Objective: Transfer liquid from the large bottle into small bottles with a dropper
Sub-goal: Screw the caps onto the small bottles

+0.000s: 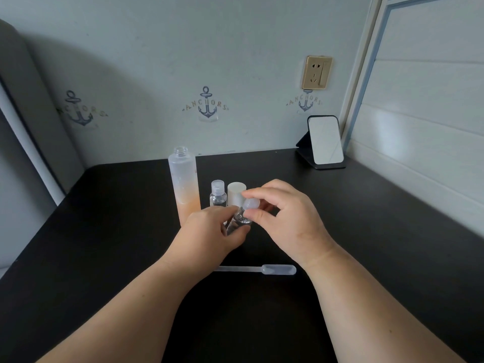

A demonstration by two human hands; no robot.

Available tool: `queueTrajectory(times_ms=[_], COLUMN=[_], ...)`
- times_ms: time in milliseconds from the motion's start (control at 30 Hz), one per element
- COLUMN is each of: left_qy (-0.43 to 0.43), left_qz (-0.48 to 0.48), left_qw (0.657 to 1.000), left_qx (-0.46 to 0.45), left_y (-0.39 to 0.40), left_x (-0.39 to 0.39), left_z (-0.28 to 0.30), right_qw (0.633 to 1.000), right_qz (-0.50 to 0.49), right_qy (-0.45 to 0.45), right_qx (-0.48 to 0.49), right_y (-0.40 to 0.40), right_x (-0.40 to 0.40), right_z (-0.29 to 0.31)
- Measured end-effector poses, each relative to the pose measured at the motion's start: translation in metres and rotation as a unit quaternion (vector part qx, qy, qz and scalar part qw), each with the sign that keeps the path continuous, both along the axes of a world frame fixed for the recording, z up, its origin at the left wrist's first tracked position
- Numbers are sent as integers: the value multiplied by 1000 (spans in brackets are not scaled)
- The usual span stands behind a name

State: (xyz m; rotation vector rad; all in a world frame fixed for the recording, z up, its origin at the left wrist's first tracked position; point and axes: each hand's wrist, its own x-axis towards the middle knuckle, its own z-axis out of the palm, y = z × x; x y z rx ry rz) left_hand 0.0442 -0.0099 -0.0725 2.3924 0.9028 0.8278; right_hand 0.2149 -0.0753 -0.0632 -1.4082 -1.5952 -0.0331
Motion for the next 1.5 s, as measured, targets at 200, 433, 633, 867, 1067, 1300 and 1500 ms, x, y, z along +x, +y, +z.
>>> queueTrajectory(times_ms=[200,433,633,867,1067,1300,1500], left_qy=[2,2,10,3,-3,-3,-4], left_qz=[10,10,10,9,12,14,16], left_qw=[1000,1000,1000,1000,1000,1000,1000], left_qx=[8,17,18,23,24,22,25], left_y=[0,0,0,-1,-2,-2,-2], left_x=[0,0,1,2,2,3,4], left_z=[-1,-2,-1,-1,-2,-2,-3], right_qw=[1000,997,998,998,995,991,995], right_qz=[-17,47,3,11,42,42,15], right_qy=[-3,66,62,59,86,120,93], right_qx=[-22,-10,-11,-17,-31,-31,-32], right_y=[1,-2,2,4,3,3,4], right_x=[3,2,3,1,1,2,2], right_z=[-3,0,-1,-4,-6,-4,-4])
